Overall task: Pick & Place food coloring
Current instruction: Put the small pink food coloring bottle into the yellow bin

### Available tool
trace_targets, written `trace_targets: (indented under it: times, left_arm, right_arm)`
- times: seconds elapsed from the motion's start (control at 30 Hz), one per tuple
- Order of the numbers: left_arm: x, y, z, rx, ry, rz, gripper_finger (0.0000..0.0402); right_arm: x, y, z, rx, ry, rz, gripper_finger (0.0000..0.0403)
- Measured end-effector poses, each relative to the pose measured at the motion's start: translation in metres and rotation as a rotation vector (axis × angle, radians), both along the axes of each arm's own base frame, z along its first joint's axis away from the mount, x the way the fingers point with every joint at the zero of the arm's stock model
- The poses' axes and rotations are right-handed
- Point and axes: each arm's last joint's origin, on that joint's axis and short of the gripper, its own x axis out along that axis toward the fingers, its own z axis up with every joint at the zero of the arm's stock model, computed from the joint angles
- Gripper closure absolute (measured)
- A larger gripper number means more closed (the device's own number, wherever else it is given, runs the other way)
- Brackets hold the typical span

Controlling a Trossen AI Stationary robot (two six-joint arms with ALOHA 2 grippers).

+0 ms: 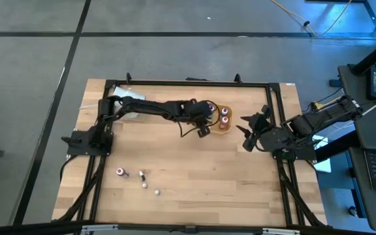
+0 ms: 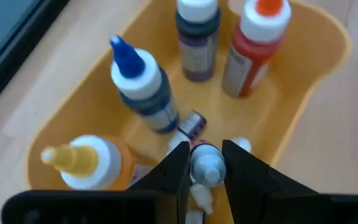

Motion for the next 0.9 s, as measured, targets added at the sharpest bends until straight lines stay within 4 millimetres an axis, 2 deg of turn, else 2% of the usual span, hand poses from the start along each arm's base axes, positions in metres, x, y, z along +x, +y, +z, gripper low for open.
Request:
trace_targets:
  times: [0.37,0.67,0.9]
  left_arm:
    - [0.0,0.001,-0.022,-0.001,0.096,0.009,0.0321]
    - [0.0,0.0,-0.022,0.002,0.093,0.006,0.0302]
    - [0.001,-0.002,-0.022,-0.002,0.092,-0.002,0.0306]
  right_arm:
    - [0.0,0.0,0.0,-0.003,0.002,0.001,0.0219]
    - [0.0,0.0,0.0,0.001,0.0,0.001,0.0219]
    - [0.0,0.001,0.0,0.021,0.007,0.018,0.0219]
